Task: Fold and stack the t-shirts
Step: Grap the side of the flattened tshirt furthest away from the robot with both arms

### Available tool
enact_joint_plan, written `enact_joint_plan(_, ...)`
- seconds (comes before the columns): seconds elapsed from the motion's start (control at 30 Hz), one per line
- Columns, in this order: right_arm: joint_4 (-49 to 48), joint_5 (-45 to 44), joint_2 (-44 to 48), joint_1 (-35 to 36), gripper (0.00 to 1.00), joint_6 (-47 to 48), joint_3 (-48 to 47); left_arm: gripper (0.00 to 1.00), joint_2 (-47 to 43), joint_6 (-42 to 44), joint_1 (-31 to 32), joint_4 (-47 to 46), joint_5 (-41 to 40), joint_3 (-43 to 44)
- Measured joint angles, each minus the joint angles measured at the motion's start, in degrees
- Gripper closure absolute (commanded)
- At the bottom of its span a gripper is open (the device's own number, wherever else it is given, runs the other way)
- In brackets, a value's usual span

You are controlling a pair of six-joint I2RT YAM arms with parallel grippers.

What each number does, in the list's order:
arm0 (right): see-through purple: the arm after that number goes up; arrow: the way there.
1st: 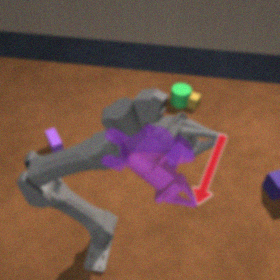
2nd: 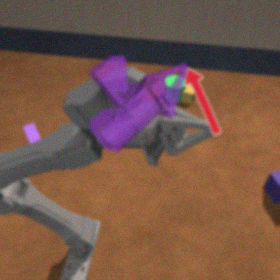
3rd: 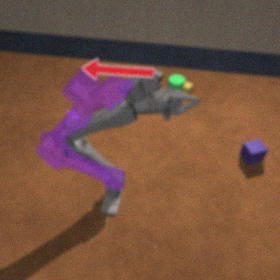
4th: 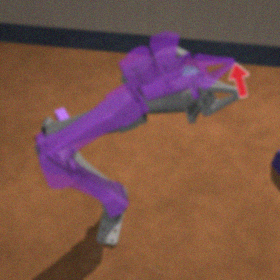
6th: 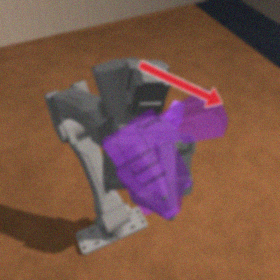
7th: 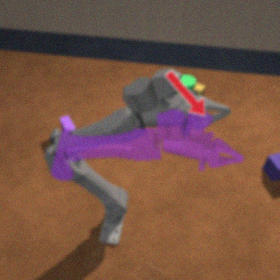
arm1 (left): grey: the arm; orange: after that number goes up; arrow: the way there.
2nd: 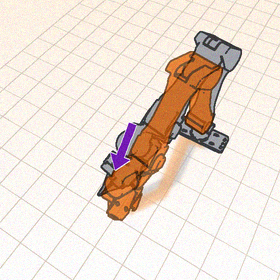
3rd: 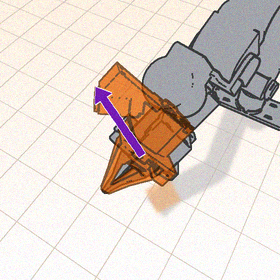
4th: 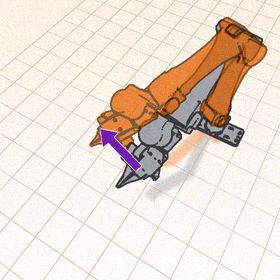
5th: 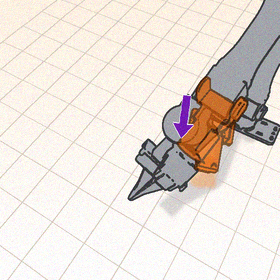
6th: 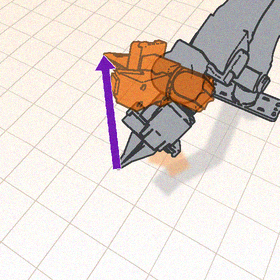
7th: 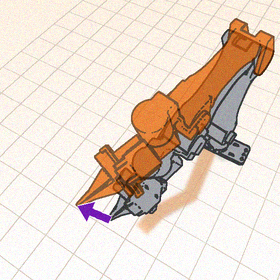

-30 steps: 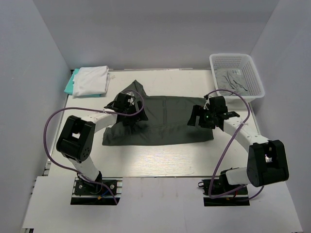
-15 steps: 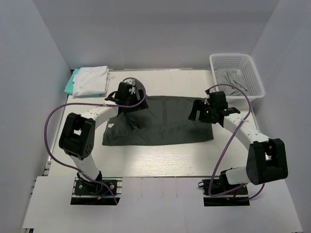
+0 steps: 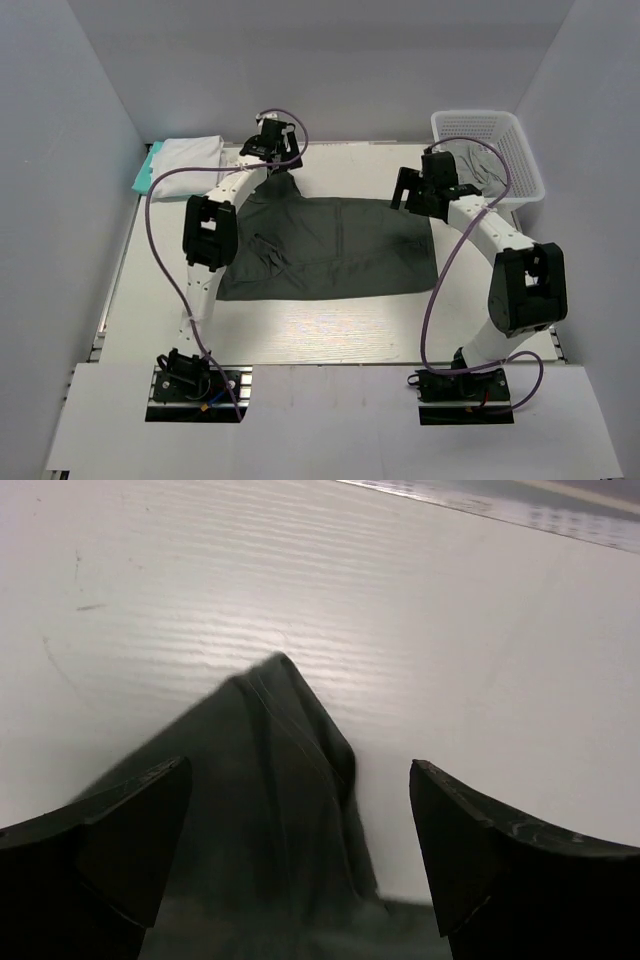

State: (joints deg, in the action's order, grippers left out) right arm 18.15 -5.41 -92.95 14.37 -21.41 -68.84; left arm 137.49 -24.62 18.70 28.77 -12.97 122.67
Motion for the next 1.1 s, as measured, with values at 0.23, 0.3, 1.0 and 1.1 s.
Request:
enact_joint_plan(0.23, 0.0, 2.3, -4.0, 0.0, 0.1, 1.5, -2.3, 0.0, 11.3, 2.8, -2.9, -4.3, -1.6, 7.4)
enact_joint_plan(0.3, 0.1, 2.7, -4.5, 0.0, 0.1, 1.8, -2.3, 0.02, 11.4, 3.9, -3.6, -6.1, -1.4, 7.6)
enact_joint_plan(1.0, 3.1, -1.7, -9.9, 0.0, 0.1, 2.2, -6.6, 0.64, 11.2, 15.4, -2.7, -9.4, 2.8, 4.5)
enact_joint_plan(1.1, 3.7, -3.9, -11.7, 0.0, 0.1, 1.7, -8.6, 0.78, 11.2, 15.5, -2.7, -9.7, 2.7, 4.3)
